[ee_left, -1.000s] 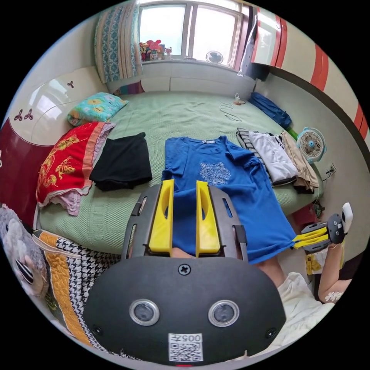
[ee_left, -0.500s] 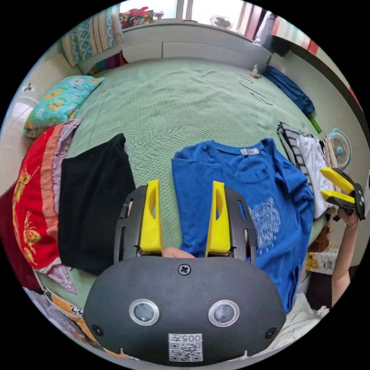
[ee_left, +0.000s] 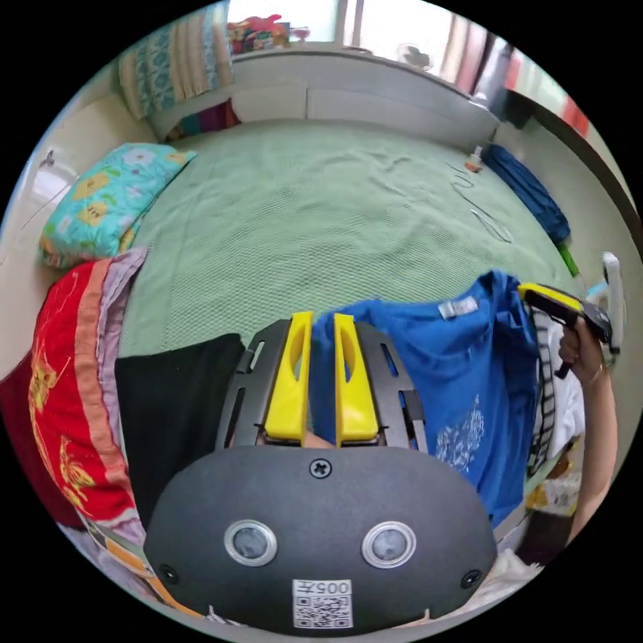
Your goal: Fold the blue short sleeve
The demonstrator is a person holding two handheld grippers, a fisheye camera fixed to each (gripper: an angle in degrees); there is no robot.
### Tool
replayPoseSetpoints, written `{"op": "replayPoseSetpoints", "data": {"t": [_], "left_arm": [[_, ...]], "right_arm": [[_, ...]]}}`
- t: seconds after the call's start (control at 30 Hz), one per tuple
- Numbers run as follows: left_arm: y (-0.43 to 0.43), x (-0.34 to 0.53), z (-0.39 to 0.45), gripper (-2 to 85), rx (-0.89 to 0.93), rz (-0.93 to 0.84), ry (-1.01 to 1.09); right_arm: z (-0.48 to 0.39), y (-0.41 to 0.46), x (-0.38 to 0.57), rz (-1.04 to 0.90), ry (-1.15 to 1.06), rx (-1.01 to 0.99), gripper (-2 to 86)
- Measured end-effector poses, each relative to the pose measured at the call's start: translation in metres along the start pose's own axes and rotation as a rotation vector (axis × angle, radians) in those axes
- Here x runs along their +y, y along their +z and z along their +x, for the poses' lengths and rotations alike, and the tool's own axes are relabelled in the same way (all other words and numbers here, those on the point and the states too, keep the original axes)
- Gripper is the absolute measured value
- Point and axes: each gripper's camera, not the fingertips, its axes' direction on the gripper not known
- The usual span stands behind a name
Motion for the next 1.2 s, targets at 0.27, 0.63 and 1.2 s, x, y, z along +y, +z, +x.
{"op": "replayPoseSetpoints", "data": {"t": [0.27,0.63,1.2], "left_arm": [[-0.044,0.150,0.001,5.6,0.152,-0.020,0.275],[-0.016,0.273,0.070,0.9,0.052,-0.167,0.225],[0.019,0.336,0.083,-0.5,0.002,0.013,0.138]], "right_arm": [[-0.055,-0.063,0.154,-0.002,-0.504,-0.240,11.0],[-0.145,-0.042,0.311,-0.101,-0.614,-0.116,3.7],[-0.116,-0.067,0.467,-0.042,-0.601,0.120,-1.6]]}}
